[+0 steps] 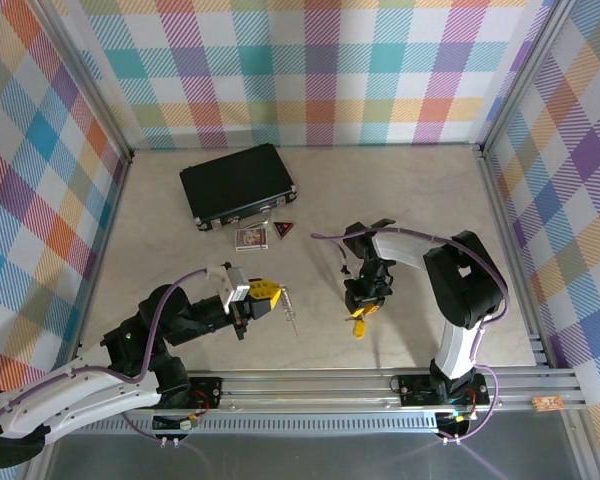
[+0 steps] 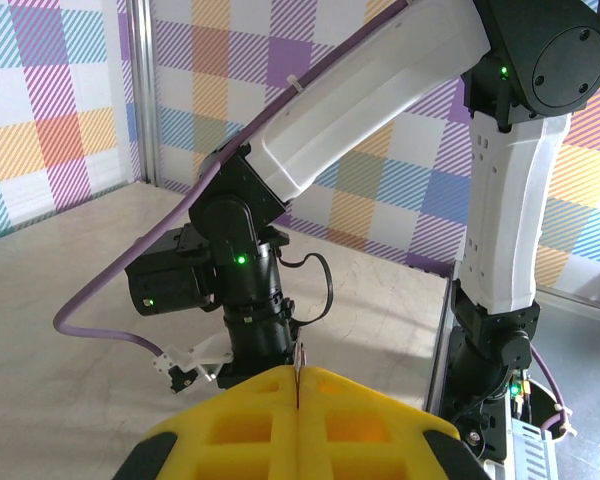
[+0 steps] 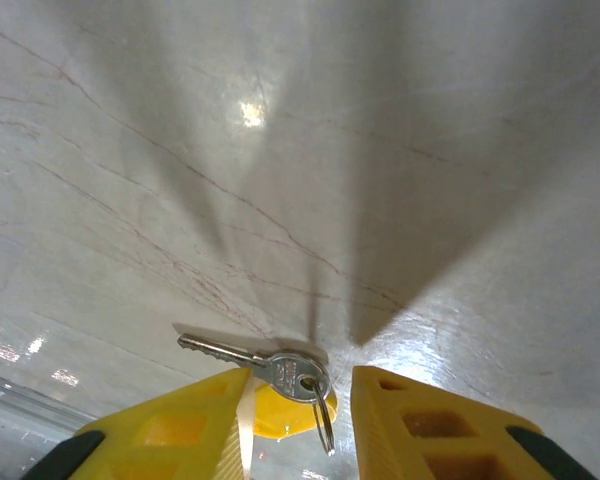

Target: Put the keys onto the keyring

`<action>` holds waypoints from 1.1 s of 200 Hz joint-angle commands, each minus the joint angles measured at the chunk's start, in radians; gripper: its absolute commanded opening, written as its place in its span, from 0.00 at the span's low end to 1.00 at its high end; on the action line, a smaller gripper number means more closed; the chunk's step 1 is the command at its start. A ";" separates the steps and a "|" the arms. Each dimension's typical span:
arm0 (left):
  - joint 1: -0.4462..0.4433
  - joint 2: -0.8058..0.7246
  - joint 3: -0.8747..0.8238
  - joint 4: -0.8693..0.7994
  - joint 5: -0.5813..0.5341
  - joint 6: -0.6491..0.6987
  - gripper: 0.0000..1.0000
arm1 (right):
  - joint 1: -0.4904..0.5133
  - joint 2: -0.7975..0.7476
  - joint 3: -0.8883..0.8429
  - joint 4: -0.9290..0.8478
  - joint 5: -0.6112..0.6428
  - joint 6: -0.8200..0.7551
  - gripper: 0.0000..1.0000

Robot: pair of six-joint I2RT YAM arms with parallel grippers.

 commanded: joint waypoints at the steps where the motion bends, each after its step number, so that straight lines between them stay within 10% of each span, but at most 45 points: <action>1: -0.006 -0.006 -0.007 0.066 0.017 0.002 0.00 | -0.007 -0.001 0.026 -0.042 -0.017 -0.022 0.28; 220: 0.000 -0.011 -0.002 0.066 0.012 0.004 0.00 | -0.005 0.013 0.051 -0.101 0.012 -0.046 0.16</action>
